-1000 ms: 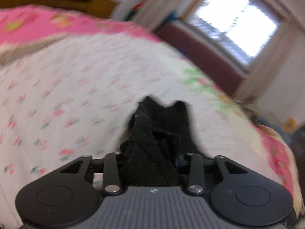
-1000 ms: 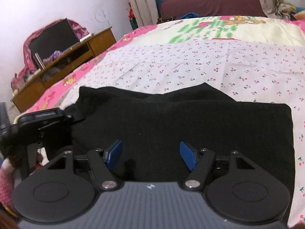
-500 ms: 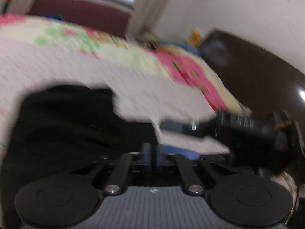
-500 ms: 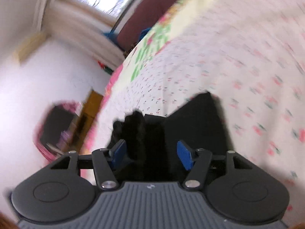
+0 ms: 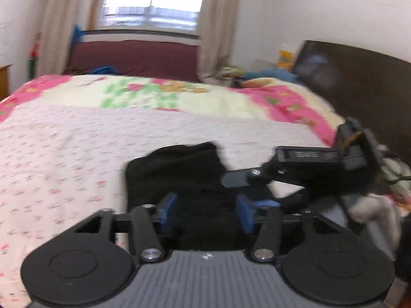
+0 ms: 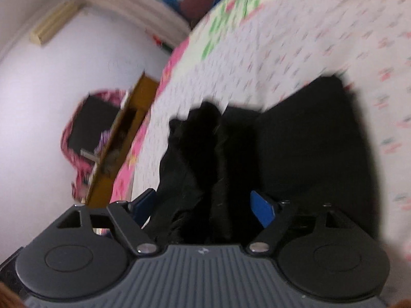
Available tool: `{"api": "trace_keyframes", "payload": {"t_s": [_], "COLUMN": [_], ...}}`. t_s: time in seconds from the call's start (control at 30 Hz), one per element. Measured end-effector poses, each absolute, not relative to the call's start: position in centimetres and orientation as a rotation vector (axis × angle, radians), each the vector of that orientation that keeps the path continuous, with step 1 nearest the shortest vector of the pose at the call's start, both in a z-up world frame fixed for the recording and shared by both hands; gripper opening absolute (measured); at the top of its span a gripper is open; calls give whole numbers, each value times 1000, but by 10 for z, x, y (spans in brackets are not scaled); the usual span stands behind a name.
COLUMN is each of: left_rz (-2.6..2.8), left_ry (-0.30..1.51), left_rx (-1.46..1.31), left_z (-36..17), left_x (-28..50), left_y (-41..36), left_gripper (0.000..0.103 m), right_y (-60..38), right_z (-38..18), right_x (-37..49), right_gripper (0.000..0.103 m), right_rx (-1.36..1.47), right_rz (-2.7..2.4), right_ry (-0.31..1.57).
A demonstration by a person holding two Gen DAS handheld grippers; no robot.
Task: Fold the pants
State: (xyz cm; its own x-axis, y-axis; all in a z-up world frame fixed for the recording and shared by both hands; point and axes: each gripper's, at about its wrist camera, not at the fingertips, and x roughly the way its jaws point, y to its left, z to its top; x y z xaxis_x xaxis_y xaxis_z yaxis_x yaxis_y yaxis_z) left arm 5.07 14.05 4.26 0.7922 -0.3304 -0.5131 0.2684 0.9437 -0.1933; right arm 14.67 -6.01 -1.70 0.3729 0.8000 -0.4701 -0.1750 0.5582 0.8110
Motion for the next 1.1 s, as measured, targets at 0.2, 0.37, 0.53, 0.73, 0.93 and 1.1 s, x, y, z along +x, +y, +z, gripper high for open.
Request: {"api": "trace_keyframes", "payload": {"t_s": [0.2, 0.37, 0.53, 0.73, 0.93, 1.1], "left_rz": [-257, -335, -446, -507, -509, -520], "left_ry": [645, 597, 553, 662, 672, 655], "left_rx": [-108, -147, -96, 19, 90, 66], "left_z": [10, 28, 45, 12, 3, 9], "left_x": [76, 70, 71, 90, 95, 89], "left_y": [144, 134, 96, 42, 28, 34], "left_gripper": [69, 69, 72, 74, 77, 77], "right_y": [-24, -69, -114, -151, -155, -164], "right_z": [-11, 23, 26, -25, -35, -30], "right_x": [153, 135, 125, 127, 130, 123], "right_gripper": [29, 19, 19, 19, 20, 24], "right_rx": [609, 697, 713, 726, 739, 759], "right_rz": [630, 695, 623, 426, 408, 390], "right_ry": [1022, 911, 856, 946, 959, 952]}}
